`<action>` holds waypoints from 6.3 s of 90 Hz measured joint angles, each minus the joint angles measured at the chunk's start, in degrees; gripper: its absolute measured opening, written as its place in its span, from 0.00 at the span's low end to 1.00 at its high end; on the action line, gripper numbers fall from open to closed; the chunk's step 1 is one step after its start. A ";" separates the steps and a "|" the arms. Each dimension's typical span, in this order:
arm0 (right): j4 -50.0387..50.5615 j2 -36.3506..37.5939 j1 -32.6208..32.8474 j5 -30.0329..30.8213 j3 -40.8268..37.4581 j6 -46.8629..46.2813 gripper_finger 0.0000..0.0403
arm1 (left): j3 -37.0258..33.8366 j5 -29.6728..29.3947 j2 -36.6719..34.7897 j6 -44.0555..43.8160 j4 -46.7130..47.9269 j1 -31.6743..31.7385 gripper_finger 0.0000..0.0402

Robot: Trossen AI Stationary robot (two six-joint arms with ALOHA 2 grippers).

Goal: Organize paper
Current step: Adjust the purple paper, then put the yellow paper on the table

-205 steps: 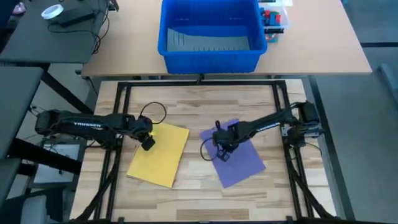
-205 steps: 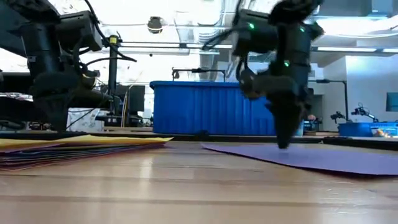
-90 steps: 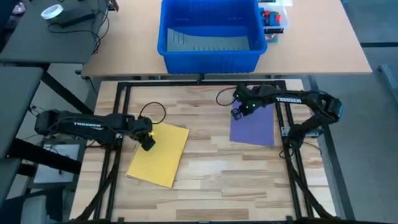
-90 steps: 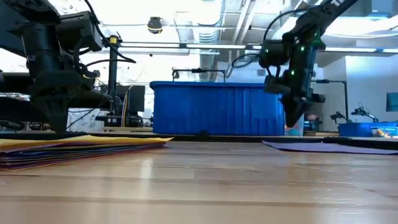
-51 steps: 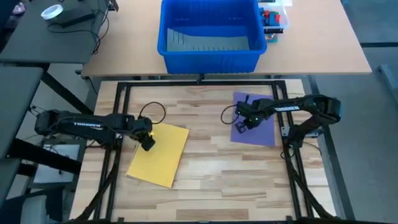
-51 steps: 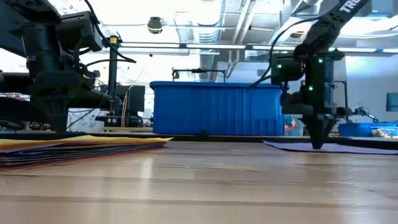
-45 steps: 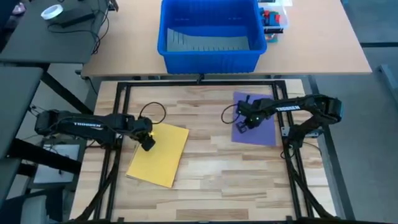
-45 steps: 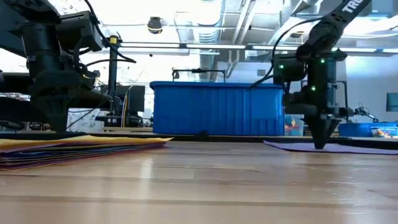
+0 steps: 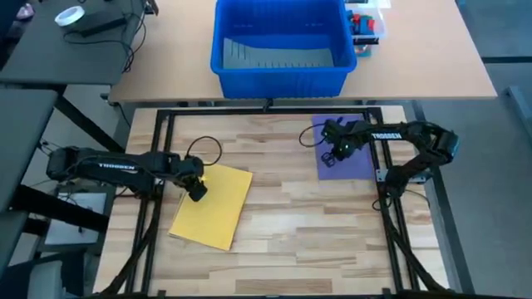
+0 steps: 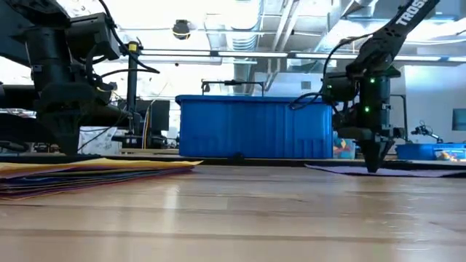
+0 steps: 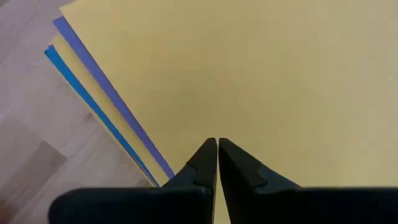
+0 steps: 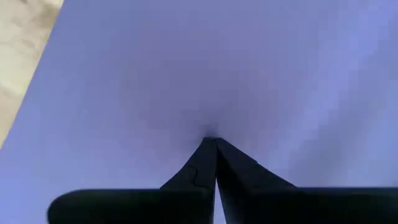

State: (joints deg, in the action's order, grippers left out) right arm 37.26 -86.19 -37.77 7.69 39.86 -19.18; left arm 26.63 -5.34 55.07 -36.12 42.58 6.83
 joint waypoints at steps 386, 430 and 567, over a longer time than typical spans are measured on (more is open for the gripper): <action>-53.98 -37.64 36.90 -19.08 31.56 -60.26 0.02 | 2.01 5.20 17.92 8.41 -27.73 -10.14 0.00; -2.58 -14.52 35.25 -27.59 31.35 -32.66 0.00 | 5.90 3.27 5.47 10.88 -8.20 -10.14 0.00; 24.96 9.99 62.13 -22.04 -4.12 -77.66 0.05 | 5.84 1.52 8.68 7.62 -8.49 -10.14 0.00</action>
State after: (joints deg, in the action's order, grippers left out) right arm 62.22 -76.20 24.36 -14.35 35.74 -96.84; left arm 32.47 -3.82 63.75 -28.50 34.08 -3.31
